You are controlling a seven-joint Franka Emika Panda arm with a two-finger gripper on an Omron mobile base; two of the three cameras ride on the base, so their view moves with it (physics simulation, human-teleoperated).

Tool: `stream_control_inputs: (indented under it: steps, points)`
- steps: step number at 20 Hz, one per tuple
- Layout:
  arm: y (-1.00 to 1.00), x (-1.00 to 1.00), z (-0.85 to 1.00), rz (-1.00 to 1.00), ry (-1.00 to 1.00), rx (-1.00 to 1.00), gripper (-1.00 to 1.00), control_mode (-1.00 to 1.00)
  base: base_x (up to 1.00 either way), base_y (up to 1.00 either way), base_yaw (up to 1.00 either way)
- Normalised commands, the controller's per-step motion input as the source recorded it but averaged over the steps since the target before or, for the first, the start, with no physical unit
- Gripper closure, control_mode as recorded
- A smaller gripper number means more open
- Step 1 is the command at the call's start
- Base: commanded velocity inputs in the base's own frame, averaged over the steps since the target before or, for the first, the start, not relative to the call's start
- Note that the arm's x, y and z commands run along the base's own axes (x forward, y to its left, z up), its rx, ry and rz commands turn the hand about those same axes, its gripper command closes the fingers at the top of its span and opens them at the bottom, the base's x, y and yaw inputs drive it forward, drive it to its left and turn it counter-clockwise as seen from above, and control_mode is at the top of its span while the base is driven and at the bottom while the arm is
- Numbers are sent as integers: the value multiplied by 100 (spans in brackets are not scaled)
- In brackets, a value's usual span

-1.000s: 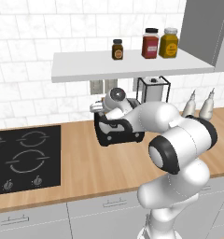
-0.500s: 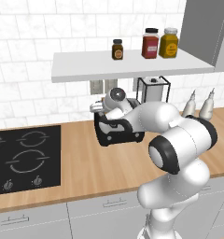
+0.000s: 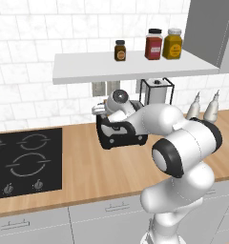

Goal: Start the toaster. Once the lever pops up, take the bread to the plate on the dining counter.

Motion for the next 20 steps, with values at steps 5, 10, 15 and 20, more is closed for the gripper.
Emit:
stream_control_inputs:
  steps: [5,10,15,20]
  points:
    - [0,0,0,0,0,0,-100,-100,0,0,0]
    - [0,0,0,0,0,0,-100,-100,0,0,0]
    - [0,0,0,0,0,0,-100,-100,0,0,0]
    - [0,0,0,0,0,0,-100,-100,0,0,0]
